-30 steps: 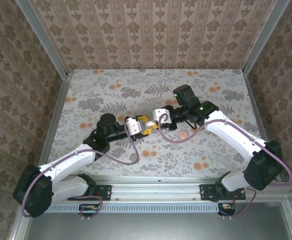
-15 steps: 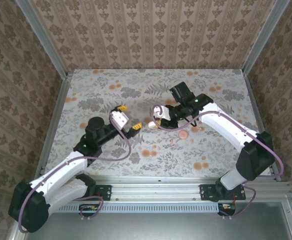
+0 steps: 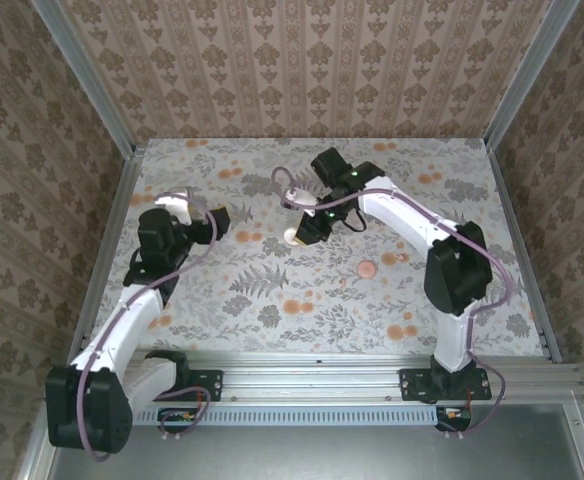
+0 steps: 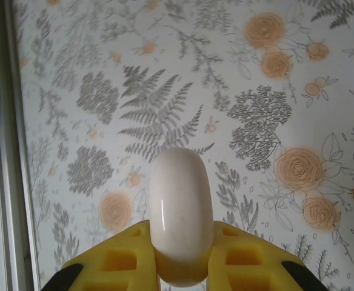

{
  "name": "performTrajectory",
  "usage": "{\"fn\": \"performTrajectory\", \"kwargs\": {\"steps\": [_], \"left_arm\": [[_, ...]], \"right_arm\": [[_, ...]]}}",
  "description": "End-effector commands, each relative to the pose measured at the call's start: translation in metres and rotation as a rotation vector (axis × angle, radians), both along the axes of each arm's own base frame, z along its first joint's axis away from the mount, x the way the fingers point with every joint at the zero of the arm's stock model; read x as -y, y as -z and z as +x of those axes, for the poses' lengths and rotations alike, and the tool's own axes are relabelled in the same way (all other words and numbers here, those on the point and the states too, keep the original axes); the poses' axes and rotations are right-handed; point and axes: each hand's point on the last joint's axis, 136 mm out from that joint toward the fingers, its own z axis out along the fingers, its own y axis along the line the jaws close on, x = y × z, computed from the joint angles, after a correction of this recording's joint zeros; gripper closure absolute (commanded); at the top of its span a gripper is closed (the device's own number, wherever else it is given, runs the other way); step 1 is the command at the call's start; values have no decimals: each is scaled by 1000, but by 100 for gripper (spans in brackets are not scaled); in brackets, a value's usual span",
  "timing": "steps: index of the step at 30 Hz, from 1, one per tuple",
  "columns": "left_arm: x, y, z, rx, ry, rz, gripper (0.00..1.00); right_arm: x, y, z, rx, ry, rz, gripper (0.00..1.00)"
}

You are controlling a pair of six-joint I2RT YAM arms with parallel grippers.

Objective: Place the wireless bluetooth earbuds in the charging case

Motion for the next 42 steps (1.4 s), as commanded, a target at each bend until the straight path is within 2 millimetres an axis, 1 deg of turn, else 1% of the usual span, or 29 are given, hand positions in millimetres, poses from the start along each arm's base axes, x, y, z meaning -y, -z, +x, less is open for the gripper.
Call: {"fn": "performTrajectory", "kwargs": {"steps": [1, 8, 11, 14, 17, 25, 31, 35, 42], "left_arm": [[-9, 17, 3, -185, -48, -74, 7], [-23, 46, 13, -358, -94, -82, 7], [-24, 53, 17, -381, -99, -93, 7], [-24, 57, 19, -391, -105, -98, 7], [-24, 62, 21, -401, -102, -94, 7], [-22, 73, 25, -436, -90, -96, 8], [-22, 87, 25, -475, -91, -91, 8], [-21, 90, 26, -482, -89, -93, 8], [-21, 93, 28, -493, -86, -98, 8]], "right_arm": [[-3, 14, 8, -169, 139, -47, 83], [-21, 48, 31, -335, 229, -90, 82], [-34, 58, 42, -404, 283, -74, 80], [-44, 69, 45, -454, 281, -64, 79], [-49, 79, 48, -484, 286, -60, 79], [-56, 101, 53, -525, 303, -49, 79], [-61, 114, 55, -560, 311, -34, 79], [-61, 122, 55, -578, 315, -38, 77], [-58, 128, 57, -574, 330, -54, 63]]}}
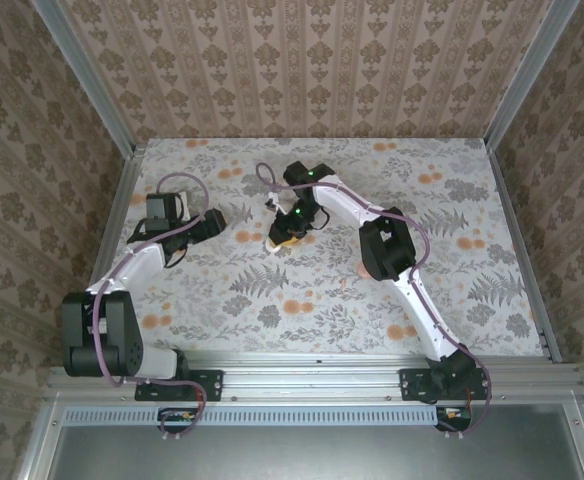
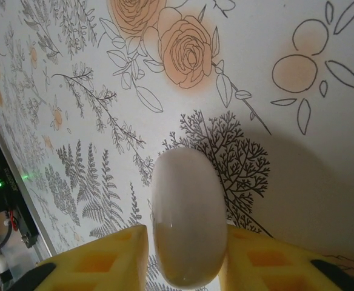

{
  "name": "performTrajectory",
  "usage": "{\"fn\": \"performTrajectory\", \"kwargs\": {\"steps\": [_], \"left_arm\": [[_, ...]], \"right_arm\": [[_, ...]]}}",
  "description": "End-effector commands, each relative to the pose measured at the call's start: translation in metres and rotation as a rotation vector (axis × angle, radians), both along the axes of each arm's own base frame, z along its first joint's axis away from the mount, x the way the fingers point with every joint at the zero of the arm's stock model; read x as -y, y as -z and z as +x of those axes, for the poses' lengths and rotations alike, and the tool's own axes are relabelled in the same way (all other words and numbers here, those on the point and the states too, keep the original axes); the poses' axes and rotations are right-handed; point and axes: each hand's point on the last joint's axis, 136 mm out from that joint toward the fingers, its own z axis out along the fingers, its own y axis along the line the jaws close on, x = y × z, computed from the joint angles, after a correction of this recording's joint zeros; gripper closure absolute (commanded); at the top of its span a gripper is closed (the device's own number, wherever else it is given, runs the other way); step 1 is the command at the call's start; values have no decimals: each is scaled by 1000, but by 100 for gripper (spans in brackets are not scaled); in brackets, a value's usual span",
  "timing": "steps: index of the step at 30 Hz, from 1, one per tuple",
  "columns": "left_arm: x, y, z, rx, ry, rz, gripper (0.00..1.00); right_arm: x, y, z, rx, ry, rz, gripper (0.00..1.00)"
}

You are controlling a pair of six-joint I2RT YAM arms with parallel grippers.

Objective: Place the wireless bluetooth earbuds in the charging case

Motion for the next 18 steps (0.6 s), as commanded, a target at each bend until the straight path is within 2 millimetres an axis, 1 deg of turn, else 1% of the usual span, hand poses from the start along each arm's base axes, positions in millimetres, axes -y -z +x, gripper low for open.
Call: {"fn": "performTrajectory", "kwargs": {"steps": [1, 8, 14, 18], "left_arm": [[0, -9, 6, 10, -2, -20, 8], [-1, -8, 8, 8, -4, -24, 9], [-1, -6, 7, 3, 0, -24, 9], [-1, -6, 6, 3, 3, -24, 9]], "right_arm": [[1, 6, 7, 3, 16, -5, 61], [6, 5, 16, 26, 43, -25, 53], [10, 4, 21, 53, 50, -46, 50], [13, 0, 25, 76, 57, -54, 50]]}}
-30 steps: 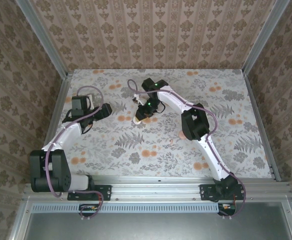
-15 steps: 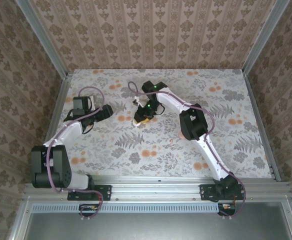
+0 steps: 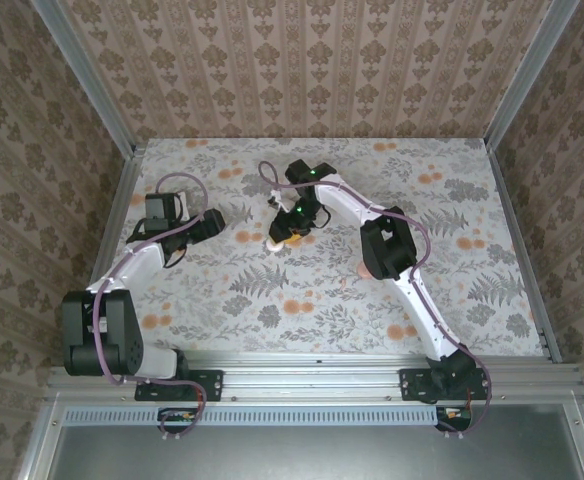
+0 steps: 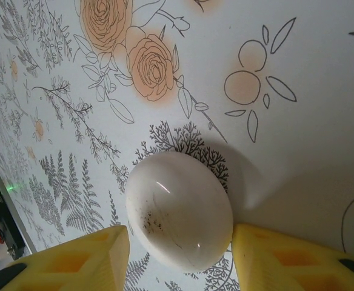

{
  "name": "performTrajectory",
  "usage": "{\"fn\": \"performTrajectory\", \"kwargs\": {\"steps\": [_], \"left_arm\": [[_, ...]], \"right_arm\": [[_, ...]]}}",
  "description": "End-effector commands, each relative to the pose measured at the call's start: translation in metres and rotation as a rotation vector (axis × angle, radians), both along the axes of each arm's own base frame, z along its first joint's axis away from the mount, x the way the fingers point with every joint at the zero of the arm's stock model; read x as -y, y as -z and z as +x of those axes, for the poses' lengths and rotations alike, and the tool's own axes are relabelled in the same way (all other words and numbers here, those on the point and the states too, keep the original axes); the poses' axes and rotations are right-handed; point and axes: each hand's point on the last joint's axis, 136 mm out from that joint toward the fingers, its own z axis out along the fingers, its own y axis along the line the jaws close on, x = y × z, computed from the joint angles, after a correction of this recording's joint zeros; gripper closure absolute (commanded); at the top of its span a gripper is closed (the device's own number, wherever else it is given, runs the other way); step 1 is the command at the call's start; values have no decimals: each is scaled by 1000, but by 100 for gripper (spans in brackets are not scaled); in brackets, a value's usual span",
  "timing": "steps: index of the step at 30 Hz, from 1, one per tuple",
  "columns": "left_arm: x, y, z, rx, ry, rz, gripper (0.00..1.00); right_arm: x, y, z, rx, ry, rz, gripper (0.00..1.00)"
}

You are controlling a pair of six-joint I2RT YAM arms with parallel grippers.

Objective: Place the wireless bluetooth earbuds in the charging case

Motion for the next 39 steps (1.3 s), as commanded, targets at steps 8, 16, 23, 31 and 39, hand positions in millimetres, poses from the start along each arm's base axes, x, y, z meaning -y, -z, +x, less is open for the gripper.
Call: {"fn": "performTrajectory", "kwargs": {"steps": [8, 16, 23, 31, 39], "left_arm": [[2, -6, 4, 6, 10, -20, 9], [12, -9, 0, 7, 39, -11, 10], [31, -8, -9, -6, 82, 5, 10], [56, -10, -18, -11, 126, 33, 10], [96, -10, -25, -52, 210, 55, 10]], "right_arm": [[9, -19, 19, 99, 37, -46, 49], [15, -54, 28, 199, 59, -62, 48], [26, -87, 27, 277, 87, -81, 48], [49, -123, 13, 354, 166, -102, 47], [90, -139, -2, 352, 361, -126, 50]]}}
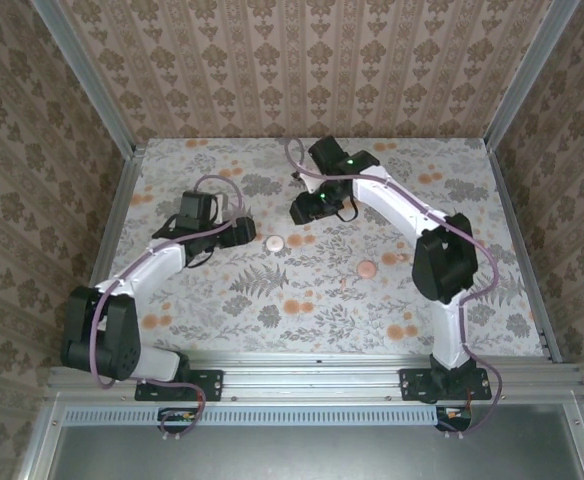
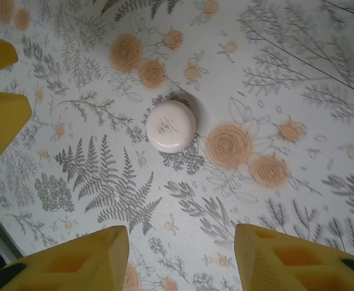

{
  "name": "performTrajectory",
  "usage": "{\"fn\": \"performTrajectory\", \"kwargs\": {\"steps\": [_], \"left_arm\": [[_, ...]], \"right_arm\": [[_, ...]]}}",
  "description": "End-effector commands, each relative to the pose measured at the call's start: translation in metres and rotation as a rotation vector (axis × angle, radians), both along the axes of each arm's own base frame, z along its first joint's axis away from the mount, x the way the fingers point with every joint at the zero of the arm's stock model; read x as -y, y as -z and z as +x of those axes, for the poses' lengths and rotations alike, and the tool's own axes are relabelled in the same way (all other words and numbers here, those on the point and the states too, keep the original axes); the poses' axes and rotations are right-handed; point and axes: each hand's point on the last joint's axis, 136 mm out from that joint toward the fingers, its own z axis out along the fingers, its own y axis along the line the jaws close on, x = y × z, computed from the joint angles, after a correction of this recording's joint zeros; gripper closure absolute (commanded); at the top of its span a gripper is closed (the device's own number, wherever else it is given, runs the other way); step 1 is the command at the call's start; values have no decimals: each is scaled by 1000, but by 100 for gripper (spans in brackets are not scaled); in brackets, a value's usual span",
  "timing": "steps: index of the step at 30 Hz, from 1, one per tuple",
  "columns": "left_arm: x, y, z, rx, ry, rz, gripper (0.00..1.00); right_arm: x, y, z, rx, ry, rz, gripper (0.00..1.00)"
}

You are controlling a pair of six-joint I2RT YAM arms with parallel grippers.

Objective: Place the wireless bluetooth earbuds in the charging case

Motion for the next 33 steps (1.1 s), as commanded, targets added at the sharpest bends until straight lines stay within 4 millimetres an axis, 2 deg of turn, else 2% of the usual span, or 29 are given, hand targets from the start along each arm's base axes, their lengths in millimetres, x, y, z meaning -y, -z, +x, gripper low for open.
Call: {"fn": "performTrajectory", "kwargs": {"steps": [1, 7, 8, 9, 16, 20, 22, 26, 31, 33], "left_arm": [[15, -6, 0, -19, 15, 22, 10], [43, -3, -1, -34, 54, 32, 10], [57, -3, -7, -40, 90, 32, 10], [63, -1, -8, -49, 102, 33, 10], [105, 6, -15, -79, 191, 47, 11], [122, 13, -16, -103, 224, 46, 11], [129, 16, -16, -116, 234, 48, 11], [139, 20, -14, -131, 245, 43, 11], [144, 25, -12, -152, 251, 33, 11], [144, 25, -11, -155, 252, 34, 11]], "right_arm": [[24, -15, 4, 26, 146, 14, 50], [69, 0, -20, -37, 290, -11, 50], [79, 4, -26, -53, 315, -21, 50], [87, 9, -32, -69, 336, -33, 50], [156, 35, -78, -164, 476, -169, 49], [185, 55, -107, -221, 496, -283, 47], [192, 65, -118, -253, 501, -319, 47], [185, 81, -135, -329, 528, -274, 47], [182, 84, -132, -342, 580, -250, 46], [182, 87, -128, -347, 607, -257, 43]]}}
